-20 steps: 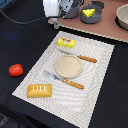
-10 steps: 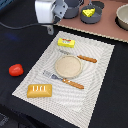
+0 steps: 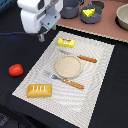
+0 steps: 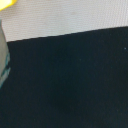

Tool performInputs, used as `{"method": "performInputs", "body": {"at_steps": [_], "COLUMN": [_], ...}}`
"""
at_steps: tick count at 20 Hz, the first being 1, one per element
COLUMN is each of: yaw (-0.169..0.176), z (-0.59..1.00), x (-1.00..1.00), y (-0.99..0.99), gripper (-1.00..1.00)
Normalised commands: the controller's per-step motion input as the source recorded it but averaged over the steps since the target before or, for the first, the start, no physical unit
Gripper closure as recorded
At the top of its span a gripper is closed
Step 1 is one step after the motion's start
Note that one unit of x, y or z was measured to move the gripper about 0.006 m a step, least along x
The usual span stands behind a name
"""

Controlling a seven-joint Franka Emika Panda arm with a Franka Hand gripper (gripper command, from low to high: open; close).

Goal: Interact with the objects in diverse but meaningful ways.

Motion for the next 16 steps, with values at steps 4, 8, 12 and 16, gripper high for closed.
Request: {"method": "performInputs", "body": {"at_steps": [4, 8, 12, 16], "yaw": [-0.057, -0.028, -0.001, 0.017], "z": [-0.11, -0.07, -0.09, -0.08], "x": [-0.14, -0.28, -0.39, -0.50], "y": [-0.79, -0.72, -0.55, -0.34], "gripper": [-1.00, -1.00, -1.00, -1.00]}}
